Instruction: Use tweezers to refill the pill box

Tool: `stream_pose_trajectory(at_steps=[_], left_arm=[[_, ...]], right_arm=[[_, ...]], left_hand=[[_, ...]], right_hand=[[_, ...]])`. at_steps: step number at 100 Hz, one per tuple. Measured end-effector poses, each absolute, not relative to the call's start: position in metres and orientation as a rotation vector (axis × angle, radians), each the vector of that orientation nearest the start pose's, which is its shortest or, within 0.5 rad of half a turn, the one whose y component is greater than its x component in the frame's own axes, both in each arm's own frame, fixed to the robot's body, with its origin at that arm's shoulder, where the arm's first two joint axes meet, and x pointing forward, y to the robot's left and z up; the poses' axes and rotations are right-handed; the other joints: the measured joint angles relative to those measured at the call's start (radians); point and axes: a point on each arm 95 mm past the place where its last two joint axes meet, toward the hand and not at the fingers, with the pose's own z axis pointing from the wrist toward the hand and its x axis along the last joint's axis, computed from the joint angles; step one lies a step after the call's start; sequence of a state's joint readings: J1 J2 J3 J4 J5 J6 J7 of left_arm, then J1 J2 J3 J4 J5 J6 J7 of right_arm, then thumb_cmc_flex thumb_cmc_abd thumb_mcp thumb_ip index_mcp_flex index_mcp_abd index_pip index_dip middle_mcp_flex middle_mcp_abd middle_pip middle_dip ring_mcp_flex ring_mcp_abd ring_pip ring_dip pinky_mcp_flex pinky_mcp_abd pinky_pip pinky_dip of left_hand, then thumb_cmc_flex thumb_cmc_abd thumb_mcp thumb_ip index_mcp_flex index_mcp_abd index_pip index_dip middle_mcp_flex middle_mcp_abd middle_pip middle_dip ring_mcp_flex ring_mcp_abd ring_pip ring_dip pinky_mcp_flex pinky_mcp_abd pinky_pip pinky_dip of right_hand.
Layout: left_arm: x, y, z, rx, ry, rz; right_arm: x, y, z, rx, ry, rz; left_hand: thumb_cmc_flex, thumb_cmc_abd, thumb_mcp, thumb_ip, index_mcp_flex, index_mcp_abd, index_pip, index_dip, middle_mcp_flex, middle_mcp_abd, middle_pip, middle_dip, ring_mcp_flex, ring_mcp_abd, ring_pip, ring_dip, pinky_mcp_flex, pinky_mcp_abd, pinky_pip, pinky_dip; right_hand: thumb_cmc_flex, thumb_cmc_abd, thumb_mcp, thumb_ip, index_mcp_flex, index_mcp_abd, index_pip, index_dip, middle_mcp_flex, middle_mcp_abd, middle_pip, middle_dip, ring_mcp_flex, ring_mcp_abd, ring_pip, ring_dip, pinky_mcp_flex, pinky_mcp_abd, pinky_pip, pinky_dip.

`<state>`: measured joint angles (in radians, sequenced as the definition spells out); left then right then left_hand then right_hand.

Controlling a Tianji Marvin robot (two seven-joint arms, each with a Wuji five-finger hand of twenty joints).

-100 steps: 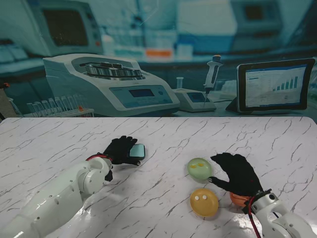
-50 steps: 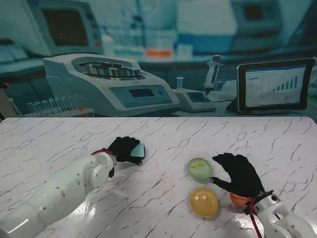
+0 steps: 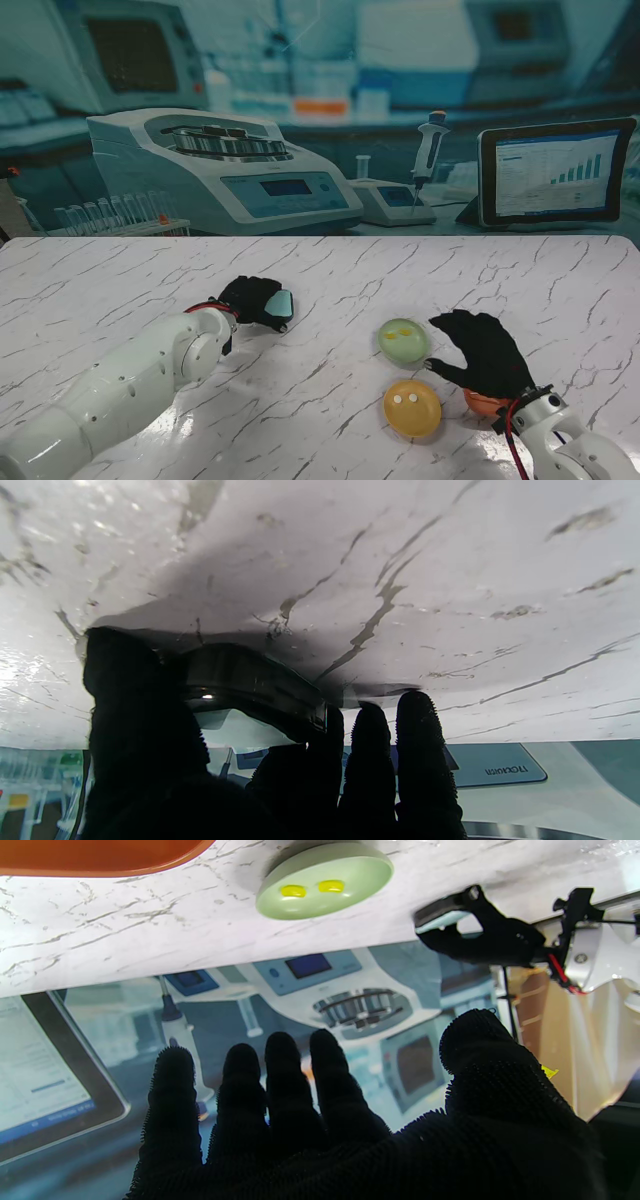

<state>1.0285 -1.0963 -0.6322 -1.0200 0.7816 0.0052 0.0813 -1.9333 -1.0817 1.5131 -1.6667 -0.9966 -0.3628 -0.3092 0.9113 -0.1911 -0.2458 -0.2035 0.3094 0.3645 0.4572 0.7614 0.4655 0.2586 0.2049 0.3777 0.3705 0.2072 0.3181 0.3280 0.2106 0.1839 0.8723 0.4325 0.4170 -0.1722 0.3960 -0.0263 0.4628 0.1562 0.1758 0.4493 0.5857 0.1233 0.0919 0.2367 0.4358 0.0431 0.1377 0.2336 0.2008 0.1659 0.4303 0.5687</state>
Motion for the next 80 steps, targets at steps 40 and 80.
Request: stream_pose_trajectory(at_steps=[40, 80], left_arm=[[0.491, -0.026, -0.383, -1.191, 1.810, -1.251], [0.489, -0.028, -0.376, -1.217, 1.812, -1.253]], right_arm=[[0.307, -0.072, -0.345, 1.139, 1.381, 1.701], [0.306, -0.070, -0.345, 1.139, 1.377, 1.708]], left_hand=[[0.108, -0.063, -0.098, -0.037, 0.012, -0.021, 0.057, 0.016, 0.052, -0.015, 0.010, -0.011, 0.047, -0.010, 0.021, -0.003, 0.028, 0.000, 0.013, 0.004], [0.187, -0.092, -0.097, -0.090, 0.012, -0.021, 0.058, 0.017, 0.095, -0.035, 0.082, 0.003, 0.077, -0.019, 0.096, 0.008, 0.012, 0.000, 0.013, 0.006]], right_hand=[[0.011, -0.002, 0.015, 0.000, 0.029, -0.003, 0.028, 0.024, 0.001, -0.001, 0.009, 0.000, 0.001, 0.000, 0.002, 0.012, 0.008, 0.000, 0.000, 0.000], [0.011, -0.002, 0.012, 0.000, 0.029, -0.003, 0.028, 0.025, 0.001, -0.001, 0.009, 0.002, 0.001, 0.000, 0.002, 0.013, 0.009, 0.000, 0.000, 0.003]])
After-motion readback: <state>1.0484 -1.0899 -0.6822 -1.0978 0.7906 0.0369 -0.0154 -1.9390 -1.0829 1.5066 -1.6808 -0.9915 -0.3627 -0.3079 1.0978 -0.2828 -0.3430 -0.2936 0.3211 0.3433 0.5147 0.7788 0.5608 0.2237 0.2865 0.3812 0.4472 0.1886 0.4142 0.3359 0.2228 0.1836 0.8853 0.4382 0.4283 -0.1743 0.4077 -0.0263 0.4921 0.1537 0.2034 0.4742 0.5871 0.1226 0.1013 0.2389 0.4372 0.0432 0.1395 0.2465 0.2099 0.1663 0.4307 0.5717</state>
